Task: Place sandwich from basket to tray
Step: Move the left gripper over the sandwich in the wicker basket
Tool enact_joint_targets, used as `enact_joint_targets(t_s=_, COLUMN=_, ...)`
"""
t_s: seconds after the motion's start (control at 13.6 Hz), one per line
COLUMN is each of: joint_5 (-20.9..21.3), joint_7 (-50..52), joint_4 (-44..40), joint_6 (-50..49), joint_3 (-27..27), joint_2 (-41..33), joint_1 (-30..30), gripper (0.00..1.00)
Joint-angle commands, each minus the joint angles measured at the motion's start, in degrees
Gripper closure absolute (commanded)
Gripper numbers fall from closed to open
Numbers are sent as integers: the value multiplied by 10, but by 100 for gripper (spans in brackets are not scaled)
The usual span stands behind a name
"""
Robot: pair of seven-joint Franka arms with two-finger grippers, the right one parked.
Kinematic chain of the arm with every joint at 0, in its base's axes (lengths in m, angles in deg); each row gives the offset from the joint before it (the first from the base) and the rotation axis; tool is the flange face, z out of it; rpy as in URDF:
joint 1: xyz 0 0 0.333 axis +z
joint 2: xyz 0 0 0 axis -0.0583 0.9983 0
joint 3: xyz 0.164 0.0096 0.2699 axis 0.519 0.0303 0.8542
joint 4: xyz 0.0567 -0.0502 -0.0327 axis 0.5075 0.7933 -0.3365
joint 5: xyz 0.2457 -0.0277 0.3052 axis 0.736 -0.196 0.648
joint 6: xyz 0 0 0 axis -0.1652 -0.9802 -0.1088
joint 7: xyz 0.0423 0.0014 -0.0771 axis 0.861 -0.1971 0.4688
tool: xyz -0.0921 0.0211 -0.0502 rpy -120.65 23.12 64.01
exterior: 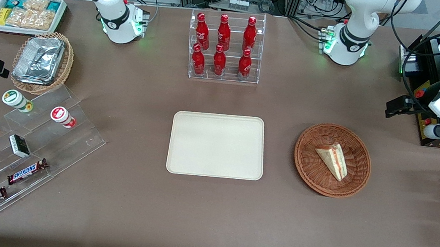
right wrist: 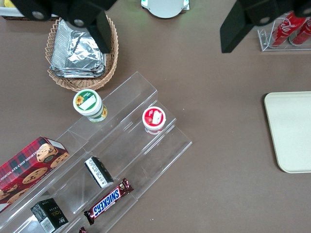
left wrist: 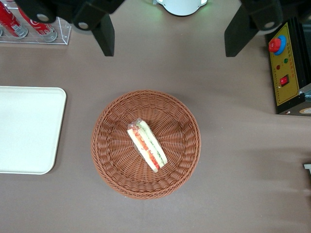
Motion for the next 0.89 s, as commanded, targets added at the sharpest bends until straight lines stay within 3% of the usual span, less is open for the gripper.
enact_joint_targets(t_s=0.0, joint_5=0, joint_7=-5, joint_4=0, joint_6=5, joint_3=0, joint_2=0, joint_1=-2, gripper=0)
enact_joint_targets(t_s=0.37, joint_5=1, joint_7=-3, joint_4=29, joint_6=54, joint_3=-3, joint_2=35, joint_1=-5, gripper=0)
enact_joint_targets(t_s=0.81, joint_5=19, joint_7=15, joint_4=203, joint_6=259, joint_3=-8, joint_2=22, joint_1=-29, gripper=0)
